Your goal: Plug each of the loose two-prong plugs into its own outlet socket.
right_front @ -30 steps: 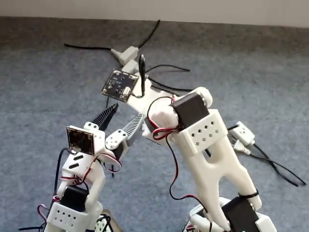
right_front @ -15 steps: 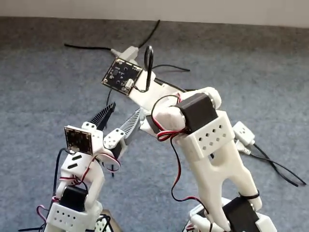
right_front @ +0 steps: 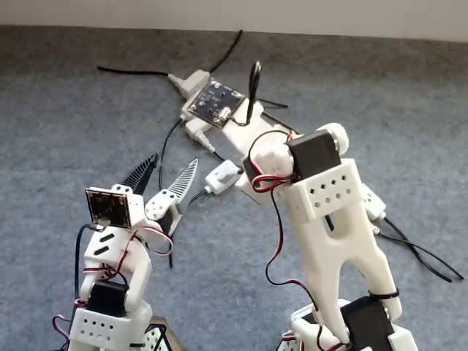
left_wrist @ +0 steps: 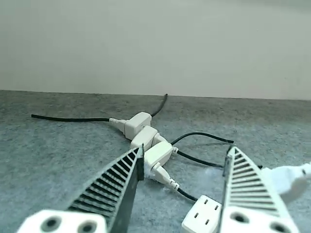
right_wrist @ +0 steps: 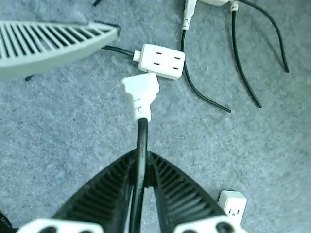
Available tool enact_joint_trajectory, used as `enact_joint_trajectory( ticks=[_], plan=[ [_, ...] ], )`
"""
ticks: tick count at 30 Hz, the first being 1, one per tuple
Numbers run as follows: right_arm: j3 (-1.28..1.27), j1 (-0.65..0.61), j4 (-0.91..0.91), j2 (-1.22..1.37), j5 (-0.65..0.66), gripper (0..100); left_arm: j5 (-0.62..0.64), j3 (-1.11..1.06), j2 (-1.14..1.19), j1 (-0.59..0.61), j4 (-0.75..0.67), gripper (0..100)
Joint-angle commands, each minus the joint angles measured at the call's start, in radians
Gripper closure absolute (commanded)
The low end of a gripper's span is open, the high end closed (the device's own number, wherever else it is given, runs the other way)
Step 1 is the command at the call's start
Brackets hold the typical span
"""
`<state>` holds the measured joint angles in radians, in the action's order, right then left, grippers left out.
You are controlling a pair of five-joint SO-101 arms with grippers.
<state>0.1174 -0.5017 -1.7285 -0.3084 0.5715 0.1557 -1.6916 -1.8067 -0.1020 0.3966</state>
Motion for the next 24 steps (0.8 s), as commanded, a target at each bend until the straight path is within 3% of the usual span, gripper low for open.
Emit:
enact_joint_trajectory(
  ticks=[1,7,18,24],
  plan=[
    [-0.027,0.013,-0.031,-0.007,-0.009,99.3,0.002,-0.002,-0.008,0.022,0.000,73],
    [-0.165,0.012,-0.013,-0.007,-0.009,99.3,0.002,-0.002,-0.008,0.038,0.002,73],
    [-0.639,0.012,0.162,-0.005,-0.009,98.7,0.000,-0.002,-0.010,0.038,0.023,73],
    [-0.725,0.012,0.223,-0.016,-0.008,81.3,0.000,-0.002,-0.008,0.038,0.023,73]
  ],
)
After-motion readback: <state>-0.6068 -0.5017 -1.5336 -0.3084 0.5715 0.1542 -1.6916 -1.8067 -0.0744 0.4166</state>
